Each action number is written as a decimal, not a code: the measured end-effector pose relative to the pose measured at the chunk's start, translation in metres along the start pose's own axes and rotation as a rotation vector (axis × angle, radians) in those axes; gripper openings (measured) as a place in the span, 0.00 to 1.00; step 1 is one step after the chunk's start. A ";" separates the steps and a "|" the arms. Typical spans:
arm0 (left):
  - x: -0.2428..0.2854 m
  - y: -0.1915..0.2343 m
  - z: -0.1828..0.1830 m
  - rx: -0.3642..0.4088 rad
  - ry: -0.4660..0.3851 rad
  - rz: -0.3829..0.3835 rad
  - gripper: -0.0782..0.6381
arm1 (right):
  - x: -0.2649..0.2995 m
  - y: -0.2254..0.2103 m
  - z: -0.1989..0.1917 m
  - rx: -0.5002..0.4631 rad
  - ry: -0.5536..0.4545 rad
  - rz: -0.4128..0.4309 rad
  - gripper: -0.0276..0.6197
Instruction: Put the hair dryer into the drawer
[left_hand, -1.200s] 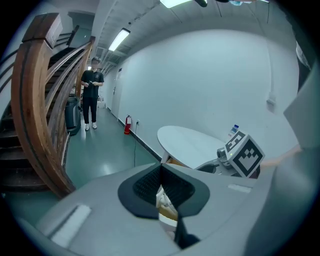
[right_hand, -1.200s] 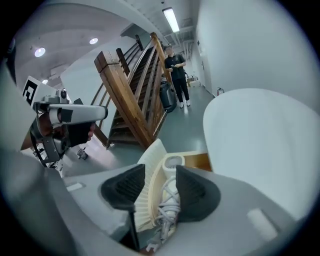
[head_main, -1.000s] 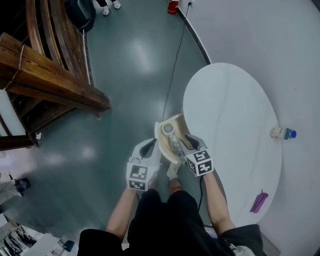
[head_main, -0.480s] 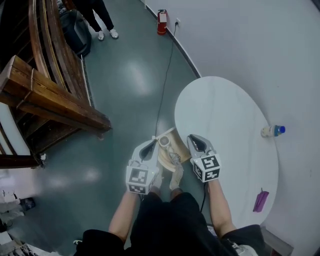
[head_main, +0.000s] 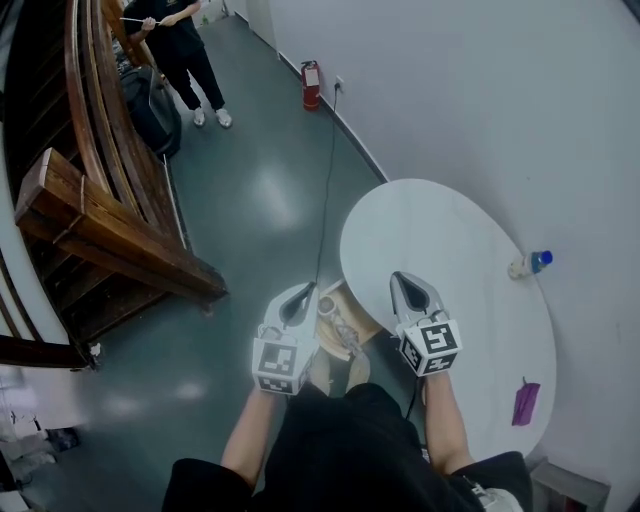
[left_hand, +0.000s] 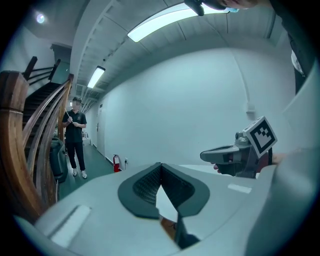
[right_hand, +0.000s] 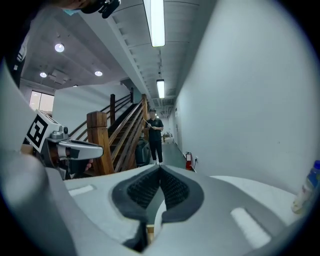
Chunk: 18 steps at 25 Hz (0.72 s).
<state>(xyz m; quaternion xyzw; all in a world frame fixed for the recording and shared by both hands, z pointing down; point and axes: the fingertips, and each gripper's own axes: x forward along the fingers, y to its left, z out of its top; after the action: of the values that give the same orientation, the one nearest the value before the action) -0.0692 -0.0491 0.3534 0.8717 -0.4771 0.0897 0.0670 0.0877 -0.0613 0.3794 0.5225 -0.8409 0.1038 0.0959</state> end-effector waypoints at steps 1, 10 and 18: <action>-0.001 -0.003 0.005 0.005 -0.009 -0.005 0.12 | -0.004 -0.001 0.004 0.000 -0.011 -0.006 0.05; -0.008 -0.008 0.020 0.022 -0.041 -0.018 0.12 | -0.041 -0.003 0.012 -0.011 -0.044 -0.052 0.05; -0.006 -0.011 0.023 0.030 -0.042 -0.030 0.12 | -0.049 -0.007 0.008 -0.017 -0.042 -0.076 0.05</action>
<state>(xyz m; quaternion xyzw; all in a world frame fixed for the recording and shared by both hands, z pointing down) -0.0609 -0.0434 0.3290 0.8813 -0.4640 0.0775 0.0453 0.1147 -0.0239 0.3589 0.5554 -0.8230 0.0819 0.0865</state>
